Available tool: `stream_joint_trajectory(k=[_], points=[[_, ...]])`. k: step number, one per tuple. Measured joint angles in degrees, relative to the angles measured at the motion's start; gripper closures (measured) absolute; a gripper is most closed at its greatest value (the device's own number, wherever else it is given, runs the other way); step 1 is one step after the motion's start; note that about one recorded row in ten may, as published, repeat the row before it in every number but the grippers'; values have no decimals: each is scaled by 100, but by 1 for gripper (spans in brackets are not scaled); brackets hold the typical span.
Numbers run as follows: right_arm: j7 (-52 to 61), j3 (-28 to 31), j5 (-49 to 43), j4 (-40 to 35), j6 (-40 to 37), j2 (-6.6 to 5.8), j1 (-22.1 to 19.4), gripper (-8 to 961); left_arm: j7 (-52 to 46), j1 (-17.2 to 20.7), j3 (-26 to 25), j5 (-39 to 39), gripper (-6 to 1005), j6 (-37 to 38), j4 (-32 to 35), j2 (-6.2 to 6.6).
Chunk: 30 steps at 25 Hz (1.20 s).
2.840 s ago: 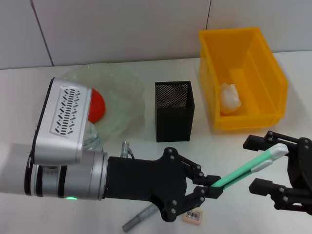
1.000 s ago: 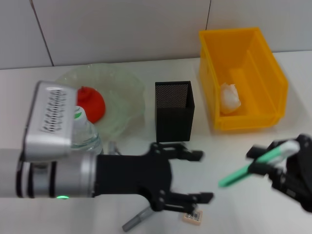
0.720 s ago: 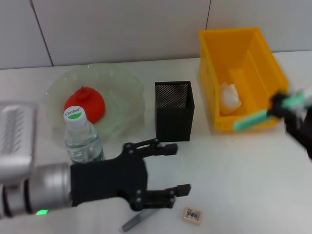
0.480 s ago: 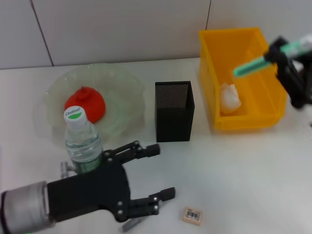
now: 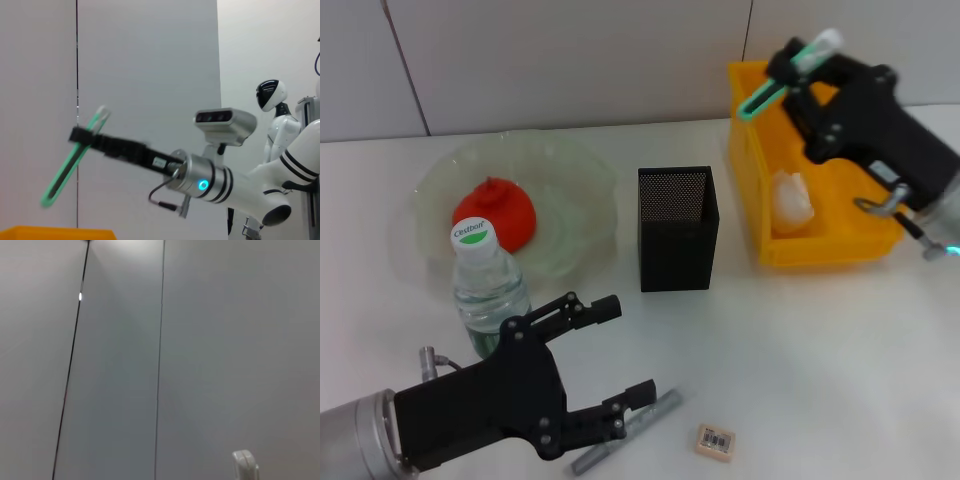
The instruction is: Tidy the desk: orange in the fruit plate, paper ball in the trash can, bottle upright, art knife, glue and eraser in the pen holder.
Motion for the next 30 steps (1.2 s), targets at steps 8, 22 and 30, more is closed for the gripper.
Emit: stream_joint_trajectory(k=[8, 22, 30], points=[[18, -736, 18, -90, 660, -2, 200, 803, -28, -63, 17, -8, 194, -10, -10, -4], [207, -1218, 42, -335, 1581, 4, 434, 802, 2, -92, 28, -9, 194, -41, -81, -4], [346, -1232, 6, -382, 1676, 10, 411, 796, 43, -92, 34, -8, 194, -49, -81, -4]])
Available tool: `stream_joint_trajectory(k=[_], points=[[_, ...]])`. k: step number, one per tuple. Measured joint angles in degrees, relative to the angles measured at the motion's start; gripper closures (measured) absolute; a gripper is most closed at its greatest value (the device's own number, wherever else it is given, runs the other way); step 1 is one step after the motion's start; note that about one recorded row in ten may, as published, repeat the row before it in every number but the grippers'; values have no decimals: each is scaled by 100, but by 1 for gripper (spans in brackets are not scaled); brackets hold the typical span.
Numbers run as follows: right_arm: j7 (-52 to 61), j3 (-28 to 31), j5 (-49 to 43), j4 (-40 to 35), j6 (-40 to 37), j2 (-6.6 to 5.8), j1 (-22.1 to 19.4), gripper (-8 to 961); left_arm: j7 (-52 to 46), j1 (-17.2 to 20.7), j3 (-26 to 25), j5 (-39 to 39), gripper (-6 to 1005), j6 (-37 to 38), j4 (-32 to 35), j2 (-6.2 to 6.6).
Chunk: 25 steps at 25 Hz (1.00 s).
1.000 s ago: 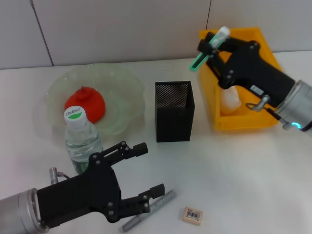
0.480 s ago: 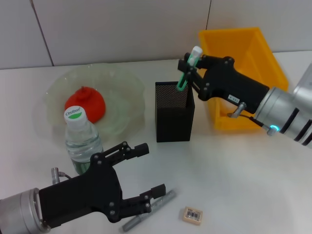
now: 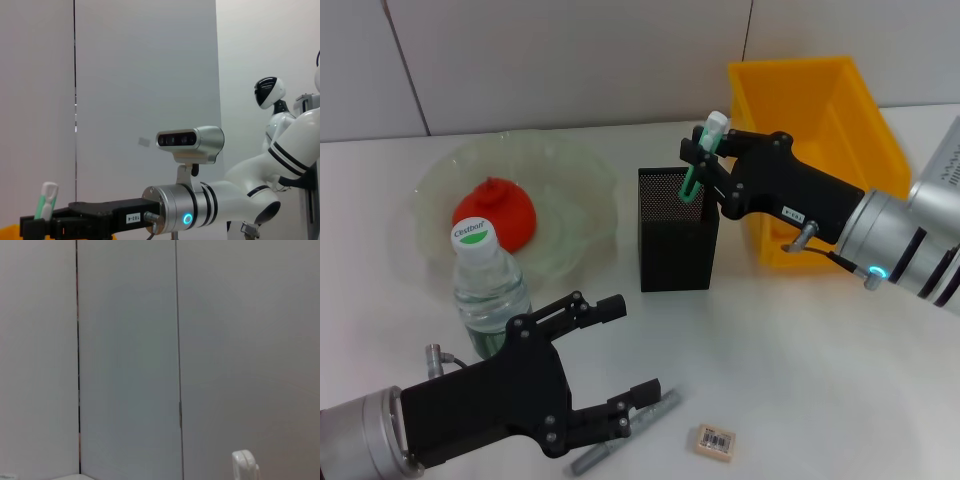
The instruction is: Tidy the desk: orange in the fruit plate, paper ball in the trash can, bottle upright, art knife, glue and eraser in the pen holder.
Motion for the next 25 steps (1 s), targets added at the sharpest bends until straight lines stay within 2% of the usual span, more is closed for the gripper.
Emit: stream_joint_trajectory(k=[15, 17, 22, 25], points=[[14, -87, 91, -12, -69, 22, -128, 691, 3, 26, -36, 0, 195, 21, 0, 9], [189, -74, 504, 34, -289, 21, -269, 488, 3, 38, -36, -3, 195, 40, 0, 12], [1138, -76, 813, 780, -1013, -10, -782, 259, 3, 70, -36, -11, 195, 21, 0, 27], [1532, -94, 824, 1190, -1305, -10, -1007, 229, 7, 73, -35, -11, 195, 15, 0, 27]])
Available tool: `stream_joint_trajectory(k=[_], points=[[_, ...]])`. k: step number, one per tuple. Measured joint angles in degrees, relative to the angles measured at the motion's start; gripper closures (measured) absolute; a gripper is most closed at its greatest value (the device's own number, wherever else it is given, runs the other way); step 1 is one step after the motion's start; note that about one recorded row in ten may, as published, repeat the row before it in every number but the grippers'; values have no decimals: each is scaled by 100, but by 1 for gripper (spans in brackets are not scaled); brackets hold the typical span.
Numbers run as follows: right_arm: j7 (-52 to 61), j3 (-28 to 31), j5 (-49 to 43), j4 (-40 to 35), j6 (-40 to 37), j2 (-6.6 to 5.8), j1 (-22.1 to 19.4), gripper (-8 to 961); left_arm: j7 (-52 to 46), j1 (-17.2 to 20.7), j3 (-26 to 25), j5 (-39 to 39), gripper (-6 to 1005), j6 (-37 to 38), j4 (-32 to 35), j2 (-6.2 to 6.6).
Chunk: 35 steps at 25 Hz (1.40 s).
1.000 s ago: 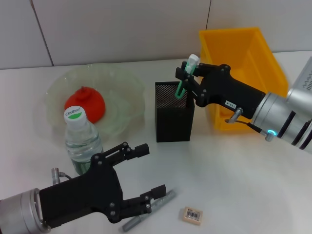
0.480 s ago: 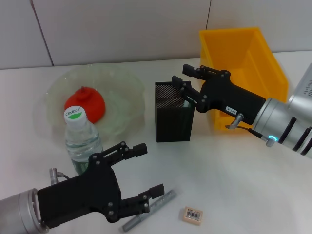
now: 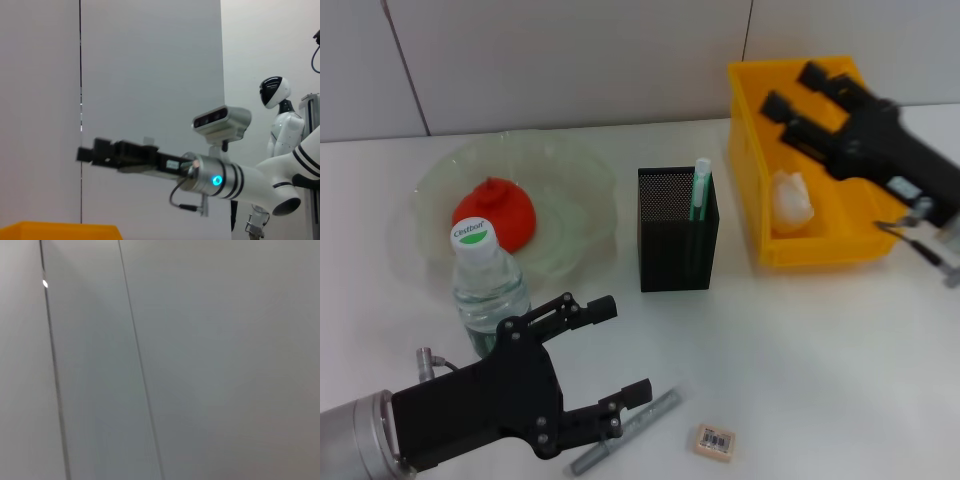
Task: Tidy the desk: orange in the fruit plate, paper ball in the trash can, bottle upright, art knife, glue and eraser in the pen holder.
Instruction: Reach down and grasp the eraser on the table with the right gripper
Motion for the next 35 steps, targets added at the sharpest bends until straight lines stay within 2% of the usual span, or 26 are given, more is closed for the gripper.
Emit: stream_joint_trajectory(k=[2, 3, 4, 5, 9, 12, 20, 25, 27, 28, 30, 31, 32, 33, 34, 35], points=[[266, -31, -10, 407, -564, -15, -293, 208, 10, 0, 1, 3, 195, -1, 0, 0], [266, -31, -10, 407, -564, -15, -293, 198, 10, 0, 1, 3, 195, -1, 0, 0], [399, -61, -95, 709, -953, -26, -539, 188, 11, -1, 14, 1, 195, 3, 0, -1], [399, -61, -95, 709, -953, -26, -539, 188, 11, -1, 14, 1, 195, 3, 0, -1], [612, -91, -411, 1252, -1627, -29, -1070, 189, -49, -2, 6, -8, 196, 21, 0, 0], [585, -110, -728, 1404, -1825, -28, -1312, 189, -71, -3, 6, -19, 196, 40, 14, -1], [584, -111, -1452, 1498, -1853, -27, -1569, 190, -334, -180, 0, -33, 196, 57, 73, -1], [1071, -111, -2215, 2048, -1850, -6, -1629, 191, -321, -211, -26, -33, 196, -24, 75, -1], [2023, -211, -2718, 2827, -1762, 11, -1625, 191, -283, -188, -75, -20, 196, -34, 29, -1], [2023, -211, -2718, 2827, -1762, 11, -1625, 192, -283, -188, -75, -20, 196, -34, 29, -1], [2898, -430, -3181, 3490, -1672, 6, -1562, 192, -188, -139, -88, -4, 196, -37, 2, 1], [3280, -584, -3415, 3827, -1649, 0, -1527, 192, -143, -104, -89, -4, 196, -39, -9, 7], [4112, -993, -3955, 4626, -1621, -5, -1421, 192, -23, -4, -108, -18, 196, -39, -33, 13], [4112, -993, -3955, 4626, -1621, -5, -1421, 192, -23, -4, -108, -18, 196, -39, -33, 13], [4939, -1406, -4439, 5281, -1611, -13, -1291, 192, 60, 68, -152, -20, 197, -32, -65, 15], [5365, -1599, -4662, 5581, -1608, -20, -1202, 193, 109, 110, -191, -22, 197, -20, -90, 16]])
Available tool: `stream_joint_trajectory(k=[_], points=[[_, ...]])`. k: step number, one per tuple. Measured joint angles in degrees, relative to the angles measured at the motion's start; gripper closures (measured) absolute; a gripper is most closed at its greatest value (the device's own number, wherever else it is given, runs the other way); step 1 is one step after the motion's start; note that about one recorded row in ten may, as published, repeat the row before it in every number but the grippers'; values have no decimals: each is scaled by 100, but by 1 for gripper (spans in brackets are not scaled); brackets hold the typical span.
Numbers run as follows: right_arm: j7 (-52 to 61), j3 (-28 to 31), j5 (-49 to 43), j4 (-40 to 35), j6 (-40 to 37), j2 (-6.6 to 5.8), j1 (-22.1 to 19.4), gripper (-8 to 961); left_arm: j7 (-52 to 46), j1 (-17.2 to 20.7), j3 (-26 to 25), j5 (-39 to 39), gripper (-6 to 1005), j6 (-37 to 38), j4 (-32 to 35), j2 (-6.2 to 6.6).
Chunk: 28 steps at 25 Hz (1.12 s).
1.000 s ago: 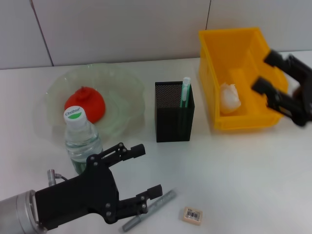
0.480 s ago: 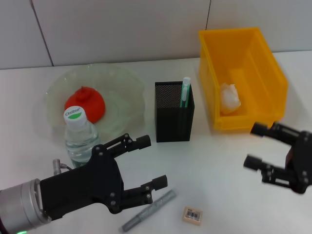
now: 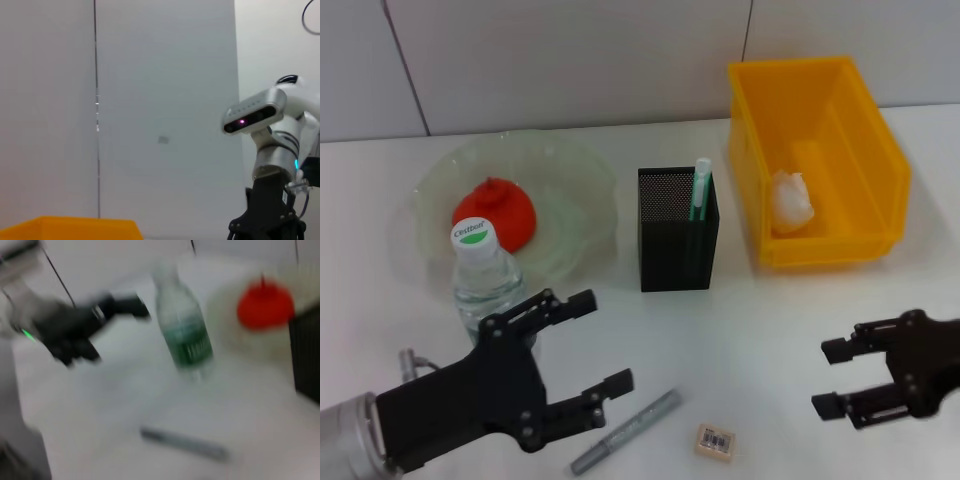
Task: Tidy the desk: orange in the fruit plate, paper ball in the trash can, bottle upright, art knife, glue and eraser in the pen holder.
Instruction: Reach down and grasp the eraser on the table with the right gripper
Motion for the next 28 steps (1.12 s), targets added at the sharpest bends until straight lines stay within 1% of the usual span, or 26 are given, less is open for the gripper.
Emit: stream_joint_trajectory(k=[1, 2, 3, 4, 5, 6, 7, 8, 9, 10, 11, 12, 13, 14, 15, 16, 17, 18, 21, 22, 23, 24, 26, 27, 28], points=[[0, 0, 0, 0, 0, 0, 0, 193, 0, 0, 0, 0, 197, 0, 0, 0], [747, -350, -390, 534, -34, -12, 223, 193, 118, 77, -81, -1, 197, 18, -69, 1], [747, -350, -390, 534, -34, -12, 223, 193, 118, 77, -81, -1, 197, 18, -69, 1], [1308, -674, -646, 865, -100, -52, 464, 193, 193, 136, -144, -2, 197, 31, -109, 1], [1308, -674, -646, 865, -100, -52, 464, 193, 216, 164, -168, -4, 197, 34, -122, 1], [1530, -807, -726, 948, -137, -78, 555, 194, 240, 198, -189, -3, 197, 35, -133, 1], [2175, -1196, -885, 1057, -223, -163, 878, 194, 264, 243, -223, -3, 197, 38, -145, 1], [2175, -1196, -885, 1057, -223, -163, 878, 194, 269, 296, -272, -3, 197, 41, -160, 4], [2731, -1477, -1000, 1036, -299, -220, 1192, 194, 269, 296, -272, -3, 197, 41, -160, 4], [2731, -1477, -1000, 1036, -299, -220, 1192, 194, 269, 312, -308, -4, 197, 42, -169, 6], [2972, -1583, -1055, 1018, -312, -231, 1330, 194, 270, 340, -386, -3, 197, 44, -189, 7], [3421, -1854, -1254, 1009, -332, -244, 1627, 193, 270, 340, -386, -3, 197, 44, -189, 7], [3421, -1854, -1254, 1009, -332, -244, 1627, 193, 270, 340, -386, -3, 197, 44, -189, 7], [3761, -2180, -1446, 1011, -340, -256, 1898, 193, 272, 360, -487, 8, 197, 40, -233, 10], [3761, -2180, -1446, 1011, -340, -256, 1898, 193, 272, 360, -487, 8, 197, 40, -233, 10], [3899, -2346, -1517, 1011, -340, -261, 2010, 193, 273, 362, -492, 9, 197, 35, -264, 13], [4213, -2691, -1660, 983, -335, -262, 2218, 193, 273, 362, -493, 9, 197, 31, -279, 15], [4213, -2691, -1660, 983, -335, -262, 2218, 194, 273, 362, -493, 9, 197, 31, -279, 15], [4596, -3076, -1791, 923, -283, -224, 2422, 194, 273, 381, -504, 8, 197, -6, -281, 19], [4794, -3299, -1809, 854, -242, -208, 2503, 194, 273, 381, -506, 8, 197, -23, -281, 21], [4794, -3299, -1809, 854, -242, -208, 2503, 194, 273, 378, -509, 11, 197, -40, -281, 23], [4966, -3550, -1870, 769, -179, -193, 2573, 194, 273, 374, -525, 16, 197, -60, -281, 27], [5026, -3652, -1925, 731, -145, -180, 2602, 193, 273, 373, -558, 7, 197, -85, -280, 24], [5138, -3852, -2079, 634, -83, -127, 2668, 193, 273, 376, -565, -1, 198, -104, -279, 20], [5138, -3852, -2079, 634, -83, -127, 2668, 193, 273, 376, -565, -1, 198, -104, -279, 20]])
